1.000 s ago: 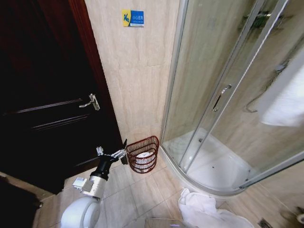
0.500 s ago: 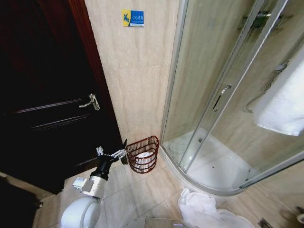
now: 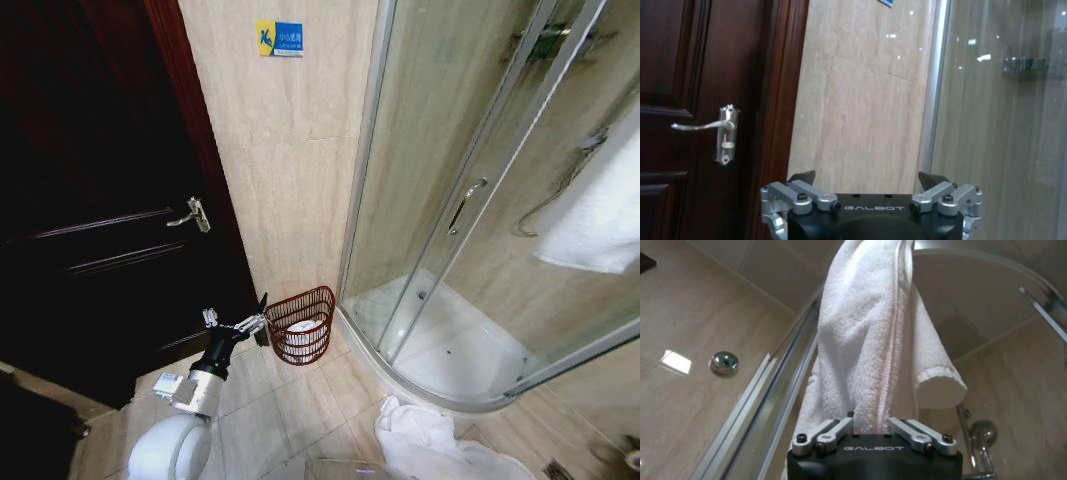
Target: Discard the used towel into the hamper.
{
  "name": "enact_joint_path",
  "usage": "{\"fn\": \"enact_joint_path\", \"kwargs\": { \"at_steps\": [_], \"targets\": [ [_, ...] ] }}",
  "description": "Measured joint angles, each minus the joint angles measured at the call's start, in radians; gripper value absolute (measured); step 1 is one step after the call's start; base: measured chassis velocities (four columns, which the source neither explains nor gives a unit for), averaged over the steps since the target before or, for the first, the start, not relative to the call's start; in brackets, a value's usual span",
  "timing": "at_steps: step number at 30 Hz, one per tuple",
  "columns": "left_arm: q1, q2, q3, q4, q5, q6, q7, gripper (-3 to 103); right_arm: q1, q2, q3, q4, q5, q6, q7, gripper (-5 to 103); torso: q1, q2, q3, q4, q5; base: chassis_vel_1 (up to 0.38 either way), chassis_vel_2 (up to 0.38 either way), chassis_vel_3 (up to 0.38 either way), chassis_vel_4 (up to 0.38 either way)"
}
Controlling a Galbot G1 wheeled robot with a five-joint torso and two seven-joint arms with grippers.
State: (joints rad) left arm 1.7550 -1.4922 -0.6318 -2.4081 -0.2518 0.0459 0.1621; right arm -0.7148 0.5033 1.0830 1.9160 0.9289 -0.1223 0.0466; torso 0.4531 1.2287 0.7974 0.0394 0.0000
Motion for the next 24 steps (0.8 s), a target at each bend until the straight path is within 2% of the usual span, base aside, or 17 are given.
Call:
{"fn": "enact_joint_path", "kwargs": {
  "at_steps": [17, 20, 24],
  "targets": [
    [0.000, 0.000, 0.000, 0.000, 0.000, 0.000, 0.000, 100, -0.043, 0.006, 0.029, 0.018, 0.004, 0.012, -0.004, 7, 0.000, 0.000, 0.000, 0.0000, -0.0003, 0.000, 0.000, 0.000, 0.000],
    [0.000, 0.000, 0.000, 0.000, 0.000, 0.000, 0.000, 100, -0.187, 0.048, 0.116, 0.065, 0.003, 0.056, 0.001, 7, 0.000, 0.000, 0.000, 0.0003, -0.0010, 0.000, 0.000, 0.000, 0.000],
    [0.000, 0.000, 0.000, 0.000, 0.000, 0.000, 0.000, 100, -0.326, 0.109, 0.213, 0.119, 0.003, 0.072, -0.010, 7, 0.000, 0.000, 0.000, -0.0004, 0.0006, 0.000, 0.000, 0.000, 0.000]
  ]
}}
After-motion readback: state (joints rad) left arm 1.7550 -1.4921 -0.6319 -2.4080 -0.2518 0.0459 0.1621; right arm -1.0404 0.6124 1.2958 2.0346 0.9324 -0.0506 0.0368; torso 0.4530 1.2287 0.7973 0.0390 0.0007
